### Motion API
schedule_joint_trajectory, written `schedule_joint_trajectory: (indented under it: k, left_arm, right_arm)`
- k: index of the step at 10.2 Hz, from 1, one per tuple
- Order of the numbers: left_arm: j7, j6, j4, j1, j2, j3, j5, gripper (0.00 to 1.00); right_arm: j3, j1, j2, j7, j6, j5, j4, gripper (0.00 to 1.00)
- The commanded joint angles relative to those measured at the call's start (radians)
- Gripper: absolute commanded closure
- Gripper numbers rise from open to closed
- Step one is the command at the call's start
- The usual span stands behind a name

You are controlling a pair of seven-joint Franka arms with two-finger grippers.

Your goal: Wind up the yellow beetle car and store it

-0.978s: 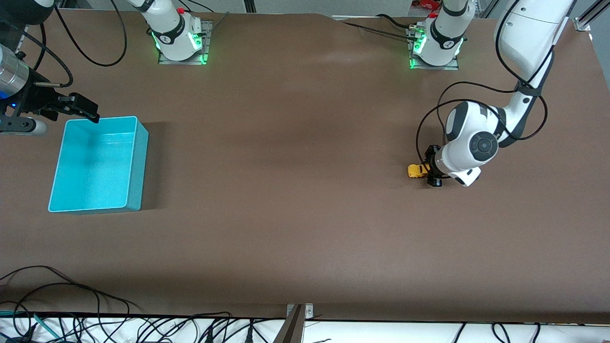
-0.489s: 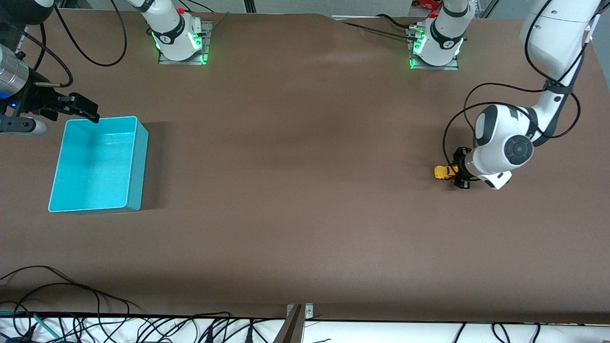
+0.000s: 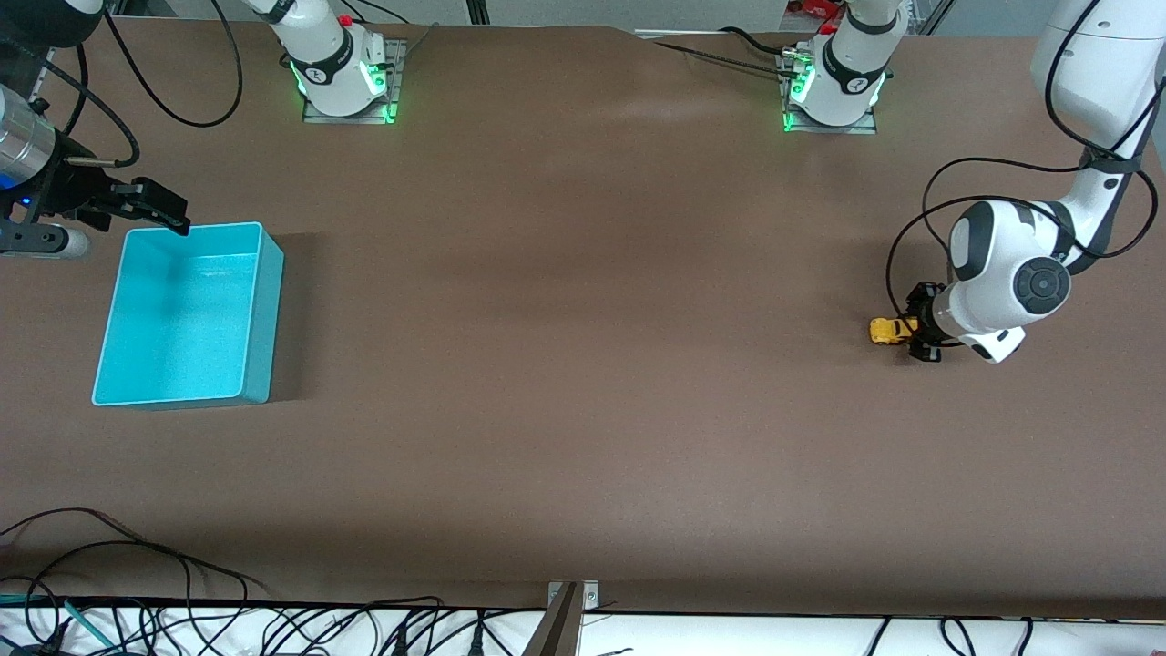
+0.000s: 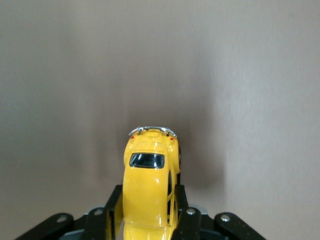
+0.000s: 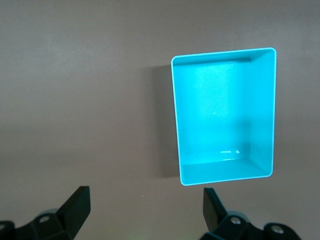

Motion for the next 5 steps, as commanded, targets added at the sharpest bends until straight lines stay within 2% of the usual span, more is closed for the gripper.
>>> schedule_joint_trajectory:
  k: [1, 5]
  left_arm:
    - [0.021, 0.054, 0.003, 0.061, 0.112, 0.009, 0.085, 1.0]
    - [0.056, 0.052, 0.018, 0.093, 0.114, 0.012, 0.085, 1.0]
  right_arm:
    - [0.0, -0.003, -0.01, -0.006, -0.003, 0.016, 0.005, 0.0]
    - [0.0, -0.003, -0.01, -0.008, -0.003, 0.016, 0.005, 0.0]
